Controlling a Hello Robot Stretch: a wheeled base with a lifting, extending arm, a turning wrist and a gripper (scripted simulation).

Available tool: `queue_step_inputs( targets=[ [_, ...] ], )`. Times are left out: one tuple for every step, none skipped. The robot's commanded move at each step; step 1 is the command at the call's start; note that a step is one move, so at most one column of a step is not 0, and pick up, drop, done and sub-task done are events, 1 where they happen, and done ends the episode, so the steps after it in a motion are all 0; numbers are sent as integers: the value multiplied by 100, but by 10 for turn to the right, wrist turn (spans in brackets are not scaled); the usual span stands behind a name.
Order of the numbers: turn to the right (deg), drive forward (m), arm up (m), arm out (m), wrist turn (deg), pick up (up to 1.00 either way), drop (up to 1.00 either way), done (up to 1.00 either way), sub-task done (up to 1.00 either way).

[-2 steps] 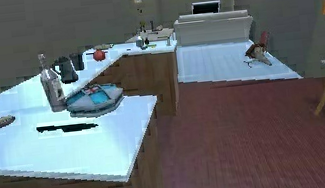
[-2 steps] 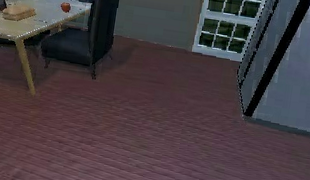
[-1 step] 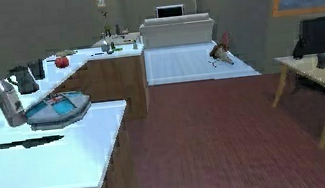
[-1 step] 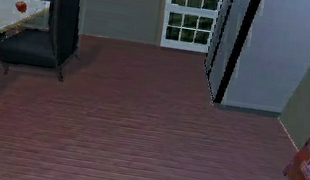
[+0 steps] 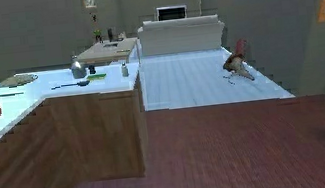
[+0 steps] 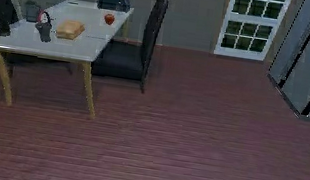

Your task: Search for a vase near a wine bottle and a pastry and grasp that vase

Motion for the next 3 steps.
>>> queue_step_inputs(
  targets=[
    [30,0,0,0,0,0,0,0,0],
    [0,20,0,0,0,0,0,0,0],
    [-390,0,0,0,0,0,0,0,0]
  ],
)
